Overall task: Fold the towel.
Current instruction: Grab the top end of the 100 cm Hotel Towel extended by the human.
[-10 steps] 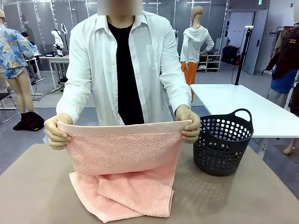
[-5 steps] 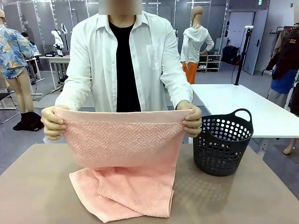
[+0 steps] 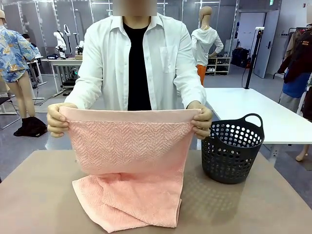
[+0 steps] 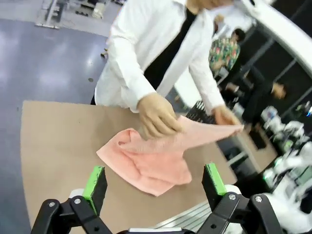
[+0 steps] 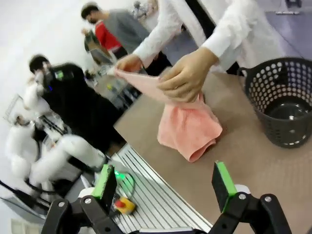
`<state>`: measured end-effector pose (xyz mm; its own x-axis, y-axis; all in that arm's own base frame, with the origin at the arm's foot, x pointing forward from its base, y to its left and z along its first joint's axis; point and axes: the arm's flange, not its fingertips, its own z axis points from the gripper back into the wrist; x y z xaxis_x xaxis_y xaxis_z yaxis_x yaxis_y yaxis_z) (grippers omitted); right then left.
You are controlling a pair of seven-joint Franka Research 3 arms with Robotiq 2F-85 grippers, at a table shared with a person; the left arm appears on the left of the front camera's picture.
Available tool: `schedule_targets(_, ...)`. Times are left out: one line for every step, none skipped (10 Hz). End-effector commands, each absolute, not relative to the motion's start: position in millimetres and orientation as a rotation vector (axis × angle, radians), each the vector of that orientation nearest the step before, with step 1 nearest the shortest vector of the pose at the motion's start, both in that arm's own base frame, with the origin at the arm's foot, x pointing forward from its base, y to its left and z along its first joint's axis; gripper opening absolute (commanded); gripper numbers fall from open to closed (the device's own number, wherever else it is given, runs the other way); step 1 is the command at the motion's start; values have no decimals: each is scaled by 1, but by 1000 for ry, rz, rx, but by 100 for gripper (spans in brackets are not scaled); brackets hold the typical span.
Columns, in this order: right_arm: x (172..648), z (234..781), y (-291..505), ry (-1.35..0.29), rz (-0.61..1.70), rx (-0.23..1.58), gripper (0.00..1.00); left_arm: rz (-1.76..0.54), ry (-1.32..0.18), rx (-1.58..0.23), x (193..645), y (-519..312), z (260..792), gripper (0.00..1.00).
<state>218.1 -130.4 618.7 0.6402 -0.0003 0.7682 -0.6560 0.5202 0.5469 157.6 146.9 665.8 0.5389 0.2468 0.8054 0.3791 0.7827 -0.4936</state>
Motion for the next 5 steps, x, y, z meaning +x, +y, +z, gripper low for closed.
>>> schedule_targets(228, 632, -96, -793, 616, 782, 100, -305, -1042, -506, 167, 115, 681, 100)
schedule_targets(232, 642, -70, -772, 695, 707, 100, -417, -1021, -420, 171, 89, 686, 100)
schedule_targets(235, 650, -50, -781, 732, 665, 100, -490, -1011, -391, 175, 64, 686, 100)
schedule_targets(239, 654, -30, -769, 778, 627, 100, -551, -1024, -343, 180, 43, 686, 100)
schedule_targets(240, 654, -14, -761, 801, 624, 100, -562, -1015, -352, 185, 28, 683, 100)
